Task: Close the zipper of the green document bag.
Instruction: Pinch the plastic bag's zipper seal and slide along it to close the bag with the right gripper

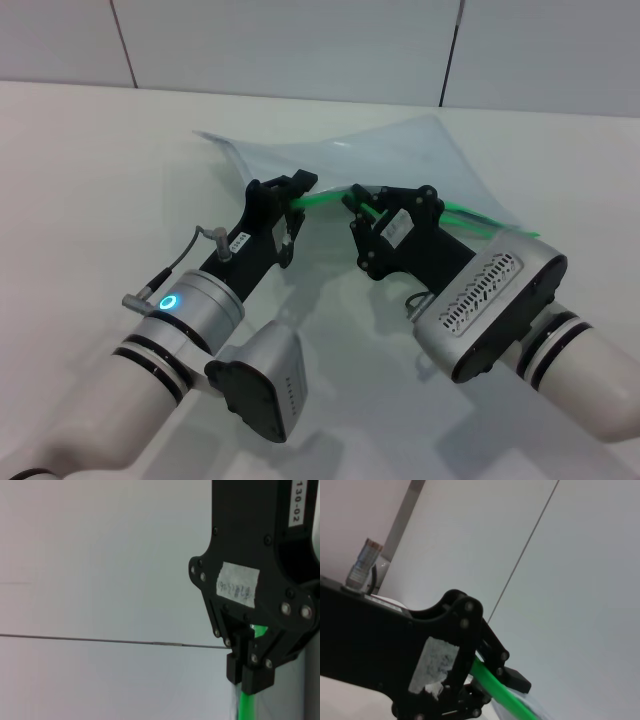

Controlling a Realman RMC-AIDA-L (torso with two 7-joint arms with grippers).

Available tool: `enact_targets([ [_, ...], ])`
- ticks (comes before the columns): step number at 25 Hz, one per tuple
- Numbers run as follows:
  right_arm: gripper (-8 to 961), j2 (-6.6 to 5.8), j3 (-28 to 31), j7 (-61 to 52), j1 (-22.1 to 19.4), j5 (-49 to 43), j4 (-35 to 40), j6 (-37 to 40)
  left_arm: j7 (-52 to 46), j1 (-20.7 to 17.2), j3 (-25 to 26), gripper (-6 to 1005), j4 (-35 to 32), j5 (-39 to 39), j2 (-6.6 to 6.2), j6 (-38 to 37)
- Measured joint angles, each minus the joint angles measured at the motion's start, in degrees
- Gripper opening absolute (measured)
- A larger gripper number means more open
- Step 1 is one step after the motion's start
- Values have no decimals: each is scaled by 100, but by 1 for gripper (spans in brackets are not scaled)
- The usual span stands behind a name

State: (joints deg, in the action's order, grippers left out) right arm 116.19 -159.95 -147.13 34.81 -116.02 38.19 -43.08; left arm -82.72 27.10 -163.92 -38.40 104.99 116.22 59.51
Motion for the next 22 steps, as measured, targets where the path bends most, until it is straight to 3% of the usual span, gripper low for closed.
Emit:
enact_targets([
  [22,72,0,126,-6,-50,96,-156,3,-50,-12,1,54,-1,65,-4,-33],
])
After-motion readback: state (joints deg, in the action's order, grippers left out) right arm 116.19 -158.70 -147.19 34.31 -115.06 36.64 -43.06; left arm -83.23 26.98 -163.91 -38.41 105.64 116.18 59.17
